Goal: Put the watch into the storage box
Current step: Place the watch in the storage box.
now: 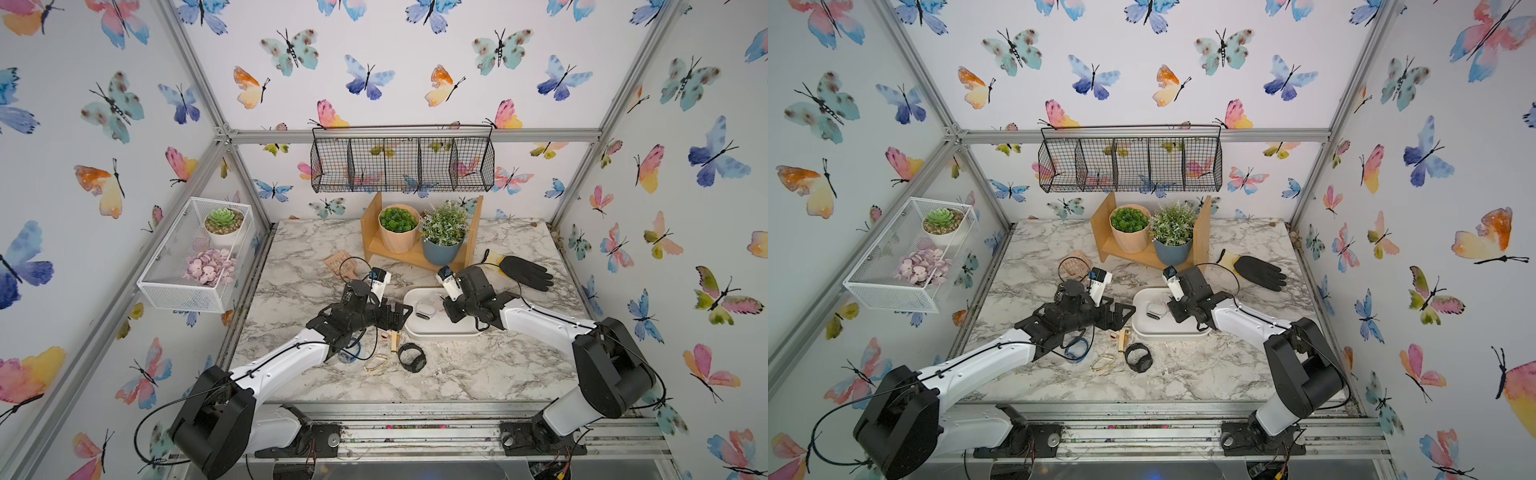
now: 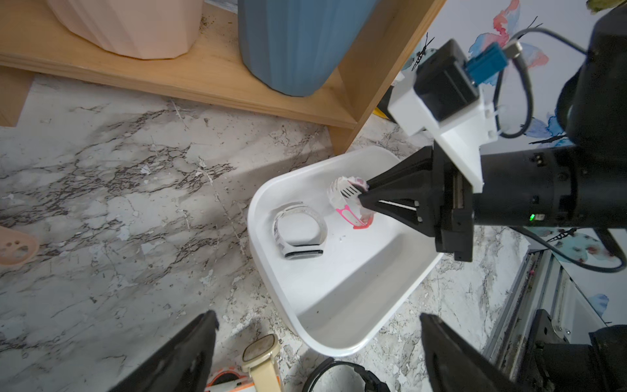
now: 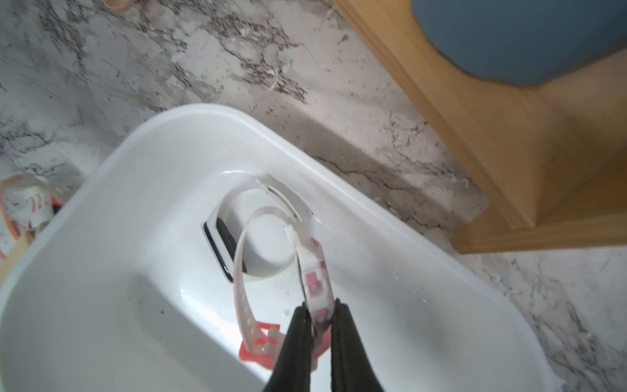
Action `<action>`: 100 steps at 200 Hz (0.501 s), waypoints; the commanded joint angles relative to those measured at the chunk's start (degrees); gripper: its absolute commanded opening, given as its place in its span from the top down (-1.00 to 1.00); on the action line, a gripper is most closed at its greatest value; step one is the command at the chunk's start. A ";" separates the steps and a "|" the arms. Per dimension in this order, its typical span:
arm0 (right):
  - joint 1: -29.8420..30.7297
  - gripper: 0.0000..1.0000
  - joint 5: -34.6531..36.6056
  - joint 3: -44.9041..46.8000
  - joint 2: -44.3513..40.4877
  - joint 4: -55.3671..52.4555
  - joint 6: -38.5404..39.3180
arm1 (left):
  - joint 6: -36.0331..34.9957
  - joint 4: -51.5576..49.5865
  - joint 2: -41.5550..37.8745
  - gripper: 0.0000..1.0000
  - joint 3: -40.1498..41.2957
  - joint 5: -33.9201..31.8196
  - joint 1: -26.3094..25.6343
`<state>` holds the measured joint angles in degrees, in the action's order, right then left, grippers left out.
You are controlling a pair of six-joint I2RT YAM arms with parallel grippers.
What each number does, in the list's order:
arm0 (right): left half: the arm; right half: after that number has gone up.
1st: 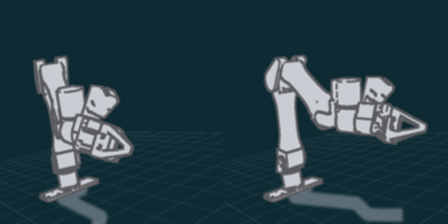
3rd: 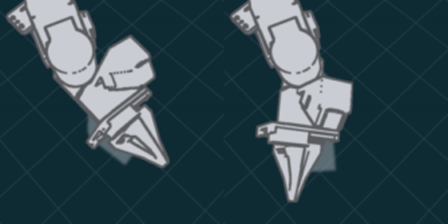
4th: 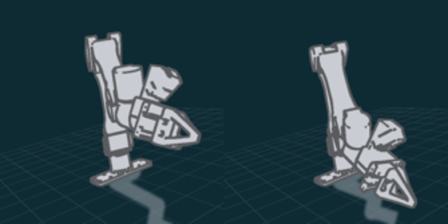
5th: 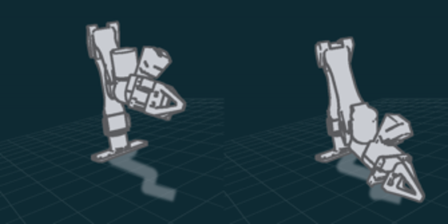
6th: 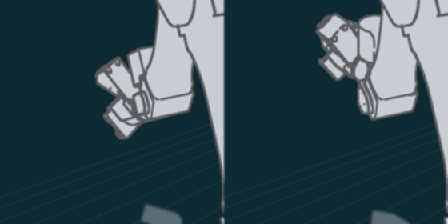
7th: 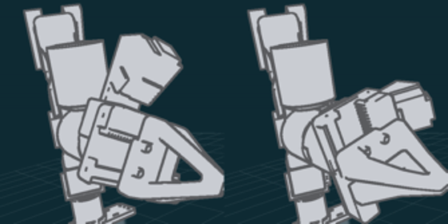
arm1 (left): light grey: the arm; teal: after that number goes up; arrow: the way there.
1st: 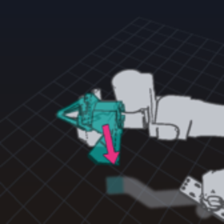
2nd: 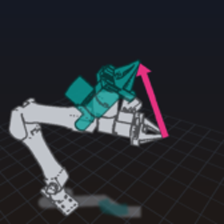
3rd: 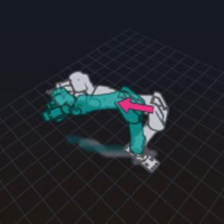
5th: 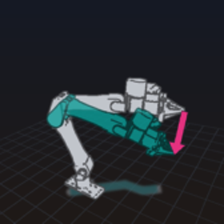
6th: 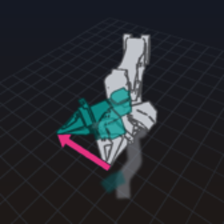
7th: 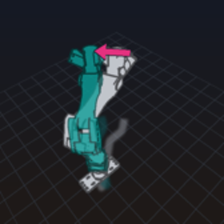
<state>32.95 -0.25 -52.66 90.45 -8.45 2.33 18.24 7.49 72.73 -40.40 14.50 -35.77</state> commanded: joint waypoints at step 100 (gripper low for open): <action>-1.84 0.86 2.78 -1.95 8.51 0.53 -1.93 | -1.89 -5.68 -0.20 -0.95 -1.88 -10.86 -0.18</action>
<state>31.42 2.11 -52.80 97.73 -8.36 1.02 17.41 4.84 73.17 -40.82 8.43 -35.86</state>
